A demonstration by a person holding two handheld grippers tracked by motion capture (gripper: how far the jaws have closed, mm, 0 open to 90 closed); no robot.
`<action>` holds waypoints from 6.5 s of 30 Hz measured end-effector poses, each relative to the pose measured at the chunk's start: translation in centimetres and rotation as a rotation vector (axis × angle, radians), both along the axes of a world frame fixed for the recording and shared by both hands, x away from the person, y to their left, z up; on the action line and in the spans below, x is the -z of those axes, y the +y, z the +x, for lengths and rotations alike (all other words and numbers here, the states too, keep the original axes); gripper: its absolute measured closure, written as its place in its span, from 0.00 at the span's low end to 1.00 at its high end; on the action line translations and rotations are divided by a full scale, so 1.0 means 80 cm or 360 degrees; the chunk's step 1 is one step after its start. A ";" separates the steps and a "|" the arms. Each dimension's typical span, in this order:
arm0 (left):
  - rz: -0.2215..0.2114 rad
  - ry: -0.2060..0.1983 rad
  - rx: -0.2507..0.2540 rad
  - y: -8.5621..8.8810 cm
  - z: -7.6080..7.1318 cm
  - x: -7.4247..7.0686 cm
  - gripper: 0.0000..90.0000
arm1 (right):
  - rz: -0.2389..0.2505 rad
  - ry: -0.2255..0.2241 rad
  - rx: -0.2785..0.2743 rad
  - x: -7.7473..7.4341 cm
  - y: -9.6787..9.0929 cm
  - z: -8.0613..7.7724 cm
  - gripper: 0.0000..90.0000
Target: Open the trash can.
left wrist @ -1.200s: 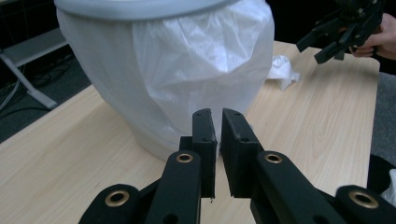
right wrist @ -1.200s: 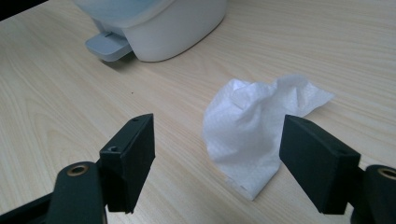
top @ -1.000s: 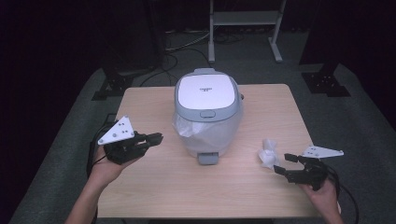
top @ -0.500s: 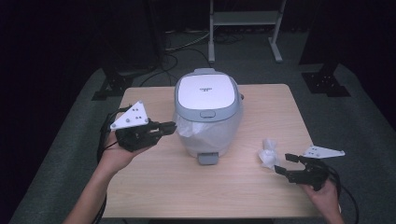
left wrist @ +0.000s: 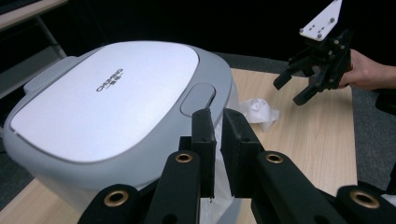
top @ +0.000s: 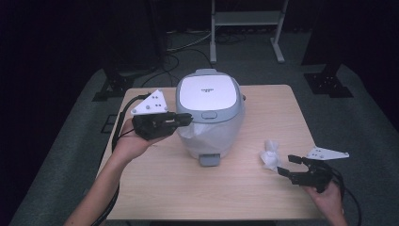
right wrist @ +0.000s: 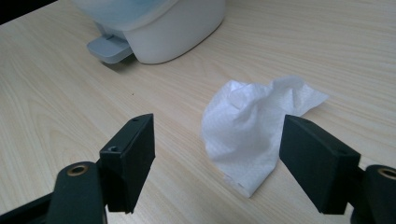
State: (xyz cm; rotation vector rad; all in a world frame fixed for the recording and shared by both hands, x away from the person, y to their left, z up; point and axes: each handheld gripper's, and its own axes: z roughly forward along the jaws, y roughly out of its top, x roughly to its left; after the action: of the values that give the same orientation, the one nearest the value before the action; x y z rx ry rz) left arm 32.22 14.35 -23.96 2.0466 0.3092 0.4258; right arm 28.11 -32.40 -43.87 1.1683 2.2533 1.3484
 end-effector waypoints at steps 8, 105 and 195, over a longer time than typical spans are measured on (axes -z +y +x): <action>0.0014 0.0023 0.0027 -0.019 0.014 -0.001 0.92 | 0.0004 0.0002 -0.0004 0.000 0.000 0.000 0.28; 0.0022 0.0033 0.0040 -0.037 0.037 -0.002 0.80 | -0.0017 0.0025 -0.0038 0.003 0.003 -0.002 0.28; 0.0030 0.0199 -0.0340 0.110 -0.009 0.230 0.33 | -0.0150 0.0348 -0.0147 0.023 0.025 0.084 0.94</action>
State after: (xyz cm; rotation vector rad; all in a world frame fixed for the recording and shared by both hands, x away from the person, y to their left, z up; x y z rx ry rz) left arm 31.46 23.18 -42.36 2.0708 0.6052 0.4321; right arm 34.80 -30.38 -45.67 1.2466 2.5218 1.1819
